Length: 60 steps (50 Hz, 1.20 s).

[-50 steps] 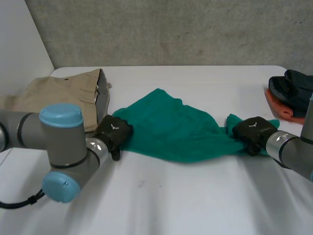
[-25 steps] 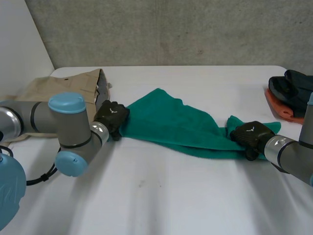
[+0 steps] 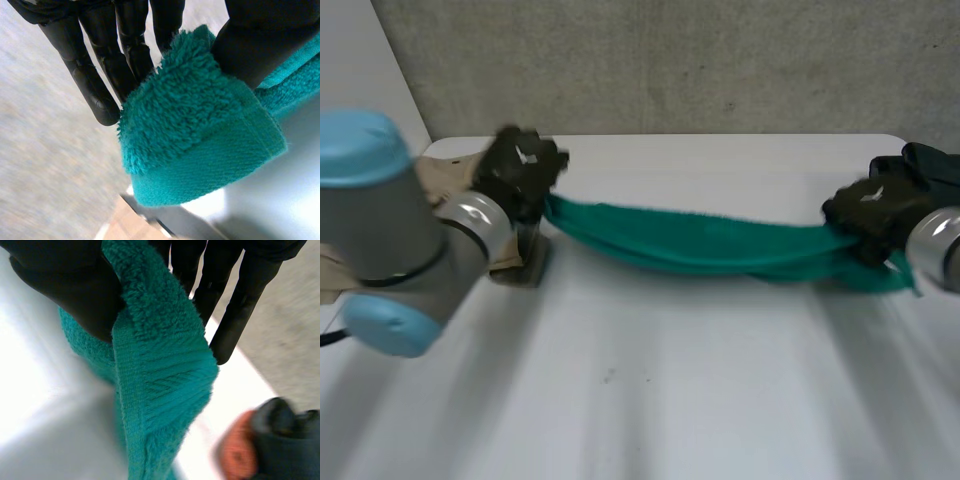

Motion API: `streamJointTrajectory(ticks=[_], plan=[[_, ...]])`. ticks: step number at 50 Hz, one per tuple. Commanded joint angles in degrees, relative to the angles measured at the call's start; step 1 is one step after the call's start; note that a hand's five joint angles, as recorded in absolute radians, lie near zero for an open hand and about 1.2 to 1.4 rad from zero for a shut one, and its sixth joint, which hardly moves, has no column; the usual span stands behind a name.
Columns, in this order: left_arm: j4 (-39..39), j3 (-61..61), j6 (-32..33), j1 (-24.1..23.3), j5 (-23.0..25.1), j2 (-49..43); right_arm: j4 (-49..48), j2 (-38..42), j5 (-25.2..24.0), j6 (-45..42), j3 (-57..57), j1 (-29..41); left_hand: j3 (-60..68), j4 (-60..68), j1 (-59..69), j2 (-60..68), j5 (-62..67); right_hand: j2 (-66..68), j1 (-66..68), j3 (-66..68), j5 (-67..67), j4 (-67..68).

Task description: Fold the laundry.

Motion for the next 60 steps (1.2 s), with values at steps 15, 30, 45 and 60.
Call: streamJointTrajectory(ticks=[15,30,45,60], plan=[[-15.0,7.6,-3.9,1.6,0.0,-10.9,12.8,6.6,-0.6,-16.0,-9.7,-6.3,13.1,11.6,14.7,12.0,14.8,12.2,15.7,11.8,12.2,11.3],[27.3,28.3,-3.6,0.7,-1.6,-10.9,-32.9,6.1,6.7,7.1,-19.8,1.2,13.1,11.6,14.7,12.0,14.8,12.2,15.7,11.8,12.2,11.3],[22.6,8.3,-4.2,-1.0,-1.8,-9.6,-23.2,13.1,-2.0,9.6,-14.8,1.7,13.1,11.6,14.7,12.0,14.8,12.2,15.7,11.8,12.2,11.3],[18.3,-7.2,-6.5,-1.5,-1.7,-9.6,-11.0,22.3,-1.7,4.4,-10.8,1.4,13.1,11.6,14.7,12.0,14.8,-18.1,-14.6,-18.5,-18.2,-19.0]])
